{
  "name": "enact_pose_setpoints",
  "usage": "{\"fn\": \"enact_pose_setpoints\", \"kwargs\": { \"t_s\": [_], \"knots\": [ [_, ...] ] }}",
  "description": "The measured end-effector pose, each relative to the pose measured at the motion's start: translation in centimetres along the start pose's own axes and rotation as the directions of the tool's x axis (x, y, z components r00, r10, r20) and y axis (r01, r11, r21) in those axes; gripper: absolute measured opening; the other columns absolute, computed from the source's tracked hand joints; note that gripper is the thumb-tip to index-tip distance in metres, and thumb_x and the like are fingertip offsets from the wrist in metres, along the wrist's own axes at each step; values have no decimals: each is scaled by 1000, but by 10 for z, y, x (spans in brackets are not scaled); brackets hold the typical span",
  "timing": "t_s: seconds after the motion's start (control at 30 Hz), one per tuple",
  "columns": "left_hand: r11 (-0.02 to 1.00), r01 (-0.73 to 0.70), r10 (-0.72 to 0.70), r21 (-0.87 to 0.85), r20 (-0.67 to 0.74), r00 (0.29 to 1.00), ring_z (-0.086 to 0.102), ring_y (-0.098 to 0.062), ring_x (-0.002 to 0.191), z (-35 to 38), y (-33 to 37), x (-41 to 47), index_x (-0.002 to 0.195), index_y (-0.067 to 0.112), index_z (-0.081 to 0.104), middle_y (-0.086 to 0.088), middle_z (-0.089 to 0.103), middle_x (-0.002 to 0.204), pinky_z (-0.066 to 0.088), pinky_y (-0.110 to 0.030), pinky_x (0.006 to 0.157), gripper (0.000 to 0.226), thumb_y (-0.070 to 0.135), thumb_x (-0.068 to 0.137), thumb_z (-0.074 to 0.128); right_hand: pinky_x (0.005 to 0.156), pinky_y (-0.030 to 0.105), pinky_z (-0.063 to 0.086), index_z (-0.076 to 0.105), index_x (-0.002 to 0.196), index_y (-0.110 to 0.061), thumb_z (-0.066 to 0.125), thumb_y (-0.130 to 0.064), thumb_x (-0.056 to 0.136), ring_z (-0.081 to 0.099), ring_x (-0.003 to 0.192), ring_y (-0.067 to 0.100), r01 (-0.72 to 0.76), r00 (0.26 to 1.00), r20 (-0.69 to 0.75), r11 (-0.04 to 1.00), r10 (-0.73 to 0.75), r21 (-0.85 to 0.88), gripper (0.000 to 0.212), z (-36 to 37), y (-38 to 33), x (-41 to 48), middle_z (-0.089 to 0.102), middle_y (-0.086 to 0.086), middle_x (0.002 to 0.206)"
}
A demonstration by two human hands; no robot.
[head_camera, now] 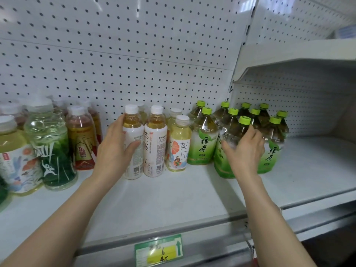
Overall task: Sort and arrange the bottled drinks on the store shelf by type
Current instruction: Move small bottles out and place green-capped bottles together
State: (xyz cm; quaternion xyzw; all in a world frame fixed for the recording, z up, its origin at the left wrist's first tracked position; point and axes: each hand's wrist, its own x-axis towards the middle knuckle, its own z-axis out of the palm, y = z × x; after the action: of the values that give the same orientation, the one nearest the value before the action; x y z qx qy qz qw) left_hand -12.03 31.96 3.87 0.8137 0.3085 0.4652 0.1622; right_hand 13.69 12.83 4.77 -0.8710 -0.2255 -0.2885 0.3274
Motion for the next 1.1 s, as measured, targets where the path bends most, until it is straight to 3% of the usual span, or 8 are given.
{"fn": "enact_pose_setpoints", "kwargs": {
  "t_s": [0.27, 0.33, 0.4, 0.47, 0.53, 0.67, 0.87, 1.1],
  "knots": [
    [998, 40, -39, -40, 26, 999, 46, -20, 129, -9, 5, -1, 146, 23, 31, -1, 45, 142, 46, -45, 100, 72, 28, 86, 69, 114, 56, 25, 22, 148, 5, 70, -44, 85, 27, 140, 43, -41, 999, 24, 998, 42, -49, 93, -2, -14, -7, 29, 29, 150],
    [998, 41, -38, -56, 47, 998, 48, -19, 125, -14, 7, -1, 145, 22, 34, -1, 46, 140, 45, -42, 100, 68, 27, 86, 68, 118, 55, 17, 18, 150, 3, 64, -40, 88, 17, 145, 44, 38, 997, -63, 999, -41, -39, 89, -8, -34, -17, 23, 30, 153],
    [997, 53, -50, -57, 53, 997, 50, -17, 121, -20, 7, -3, 144, 22, 35, 1, 46, 139, 46, -41, 99, 67, 26, 86, 68, 117, 52, 21, 23, 150, -1, 61, -33, 90, 22, 144, 41, 206, 969, -155, 976, -192, 74, 79, -16, -64, -28, 27, 27, 152],
    [997, 63, -60, -54, 54, 997, 50, -13, 119, -30, 6, -9, 144, 22, 34, 1, 45, 140, 45, -37, 98, 67, 25, 87, 69, 114, 45, 27, 28, 151, -6, 59, -35, 93, 32, 140, 34, 316, 949, -71, 913, -308, 258, 71, -23, -99, -38, 36, 19, 150],
    [997, 69, -67, -32, 53, 996, 46, -7, 113, -44, 3, -17, 145, 21, 33, 2, 43, 143, 42, -31, 96, 69, 25, 87, 69, 110, 40, 32, 27, 152, -13, 56, -47, 94, 39, 137, 27, 310, 916, 106, 850, -387, 425, 73, -22, -129, -42, 43, 11, 148],
    [996, 92, -92, 8, 43, 995, 47, -8, 109, -78, -5, -36, 145, 20, 33, 1, 43, 143, 47, -39, 97, 71, 25, 85, 70, 89, 42, 51, 42, 136, -17, 54, -65, 86, 60, 113, 27, 351, 830, 317, 871, -459, 344, 71, 2, -166, -42, 62, 6, 123],
    [989, 107, -103, 106, -44, 994, 45, -16, 124, -120, -17, -63, 144, 16, 34, -1, 45, 141, 41, -37, 101, 71, 24, 84, 71, 81, 41, 51, 56, 107, -18, 53, -55, 91, 63, 92, 25, 319, 833, 277, 826, -479, 465, 41, 5, -178, -61, 66, 2, 99],
    [956, 218, -185, 197, -171, 968, 51, -24, 121, -141, -28, -76, 144, 18, 33, -3, 45, 139, 48, -48, 92, 73, 29, 83, 72, 73, 29, 47, 54, 107, -24, 54, -50, 94, 59, 81, 6, 366, 646, 288, 619, -707, 695, 29, -32, -224, -120, 63, -11, 97]
  ]
}}
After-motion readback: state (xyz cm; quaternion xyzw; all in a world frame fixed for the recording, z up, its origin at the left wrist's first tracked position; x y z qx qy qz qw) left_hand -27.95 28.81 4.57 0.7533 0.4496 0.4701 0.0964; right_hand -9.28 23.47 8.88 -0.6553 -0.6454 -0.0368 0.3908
